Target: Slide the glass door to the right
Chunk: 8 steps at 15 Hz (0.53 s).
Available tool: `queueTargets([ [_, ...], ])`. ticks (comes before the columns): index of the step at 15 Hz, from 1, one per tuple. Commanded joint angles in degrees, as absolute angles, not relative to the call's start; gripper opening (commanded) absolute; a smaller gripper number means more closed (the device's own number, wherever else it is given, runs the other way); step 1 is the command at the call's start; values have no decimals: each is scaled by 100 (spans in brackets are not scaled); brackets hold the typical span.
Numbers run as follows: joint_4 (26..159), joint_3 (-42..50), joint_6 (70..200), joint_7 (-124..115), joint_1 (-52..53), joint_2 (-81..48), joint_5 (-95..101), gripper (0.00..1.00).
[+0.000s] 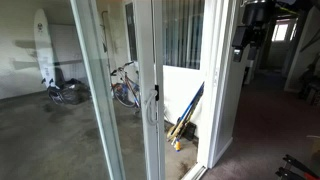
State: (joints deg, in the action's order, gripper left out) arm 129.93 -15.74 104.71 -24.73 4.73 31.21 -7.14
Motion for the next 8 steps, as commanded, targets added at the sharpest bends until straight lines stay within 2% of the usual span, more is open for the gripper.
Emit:
queueTargets([
  [1, 12983, -1536, 10464, -2493, 520, 3110, -691, 100],
  [8, 12890, -1537, 10482, -2439, 533, 2935, -724, 100],
])
